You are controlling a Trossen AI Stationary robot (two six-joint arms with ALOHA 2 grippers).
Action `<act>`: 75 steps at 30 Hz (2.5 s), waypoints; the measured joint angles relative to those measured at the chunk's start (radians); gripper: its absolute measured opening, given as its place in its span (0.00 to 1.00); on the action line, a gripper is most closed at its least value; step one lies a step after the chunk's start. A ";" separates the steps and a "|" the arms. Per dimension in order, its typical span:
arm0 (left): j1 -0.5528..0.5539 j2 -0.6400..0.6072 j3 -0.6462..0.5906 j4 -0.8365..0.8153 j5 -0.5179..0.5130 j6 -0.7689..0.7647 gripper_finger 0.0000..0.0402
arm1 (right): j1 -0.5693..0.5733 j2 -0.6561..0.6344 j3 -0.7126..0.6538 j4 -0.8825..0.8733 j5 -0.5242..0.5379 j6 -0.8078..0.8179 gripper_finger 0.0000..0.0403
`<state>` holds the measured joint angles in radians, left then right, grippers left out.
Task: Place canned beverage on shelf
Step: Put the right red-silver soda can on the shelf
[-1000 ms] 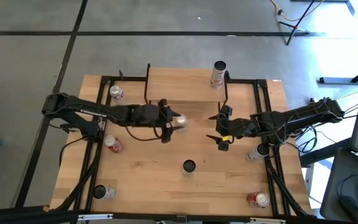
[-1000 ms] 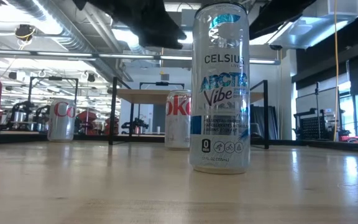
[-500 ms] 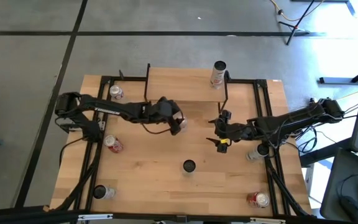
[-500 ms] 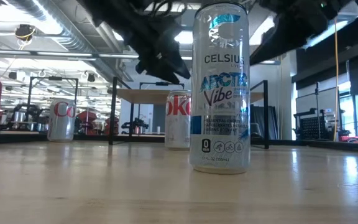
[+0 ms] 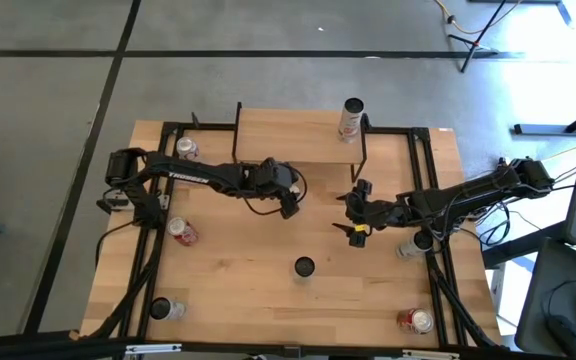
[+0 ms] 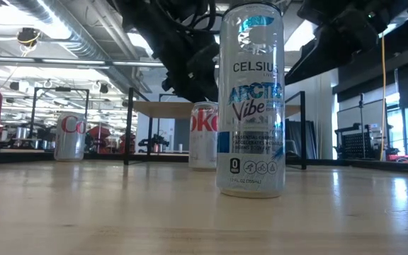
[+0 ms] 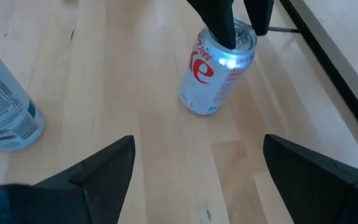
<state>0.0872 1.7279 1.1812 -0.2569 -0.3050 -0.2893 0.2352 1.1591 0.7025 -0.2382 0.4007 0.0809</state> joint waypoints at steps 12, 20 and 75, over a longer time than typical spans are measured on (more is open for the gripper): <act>0.000 -0.005 0.022 0.010 0.016 0.013 0.59 | 0.000 0.000 0.000 0.013 0.010 -0.036 0.84; 0.000 -0.008 0.061 -0.007 0.016 -0.011 0.59 | 0.000 0.000 0.000 0.008 0.010 -0.037 0.84; -0.011 0.097 0.063 -0.097 0.041 -0.040 0.66 | 0.000 -0.001 0.002 0.006 0.009 -0.037 0.84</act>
<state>0.0764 1.8253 1.2438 -0.3536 -0.2644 -0.3297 0.2352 1.1584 0.7040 -0.2321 0.4101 0.0435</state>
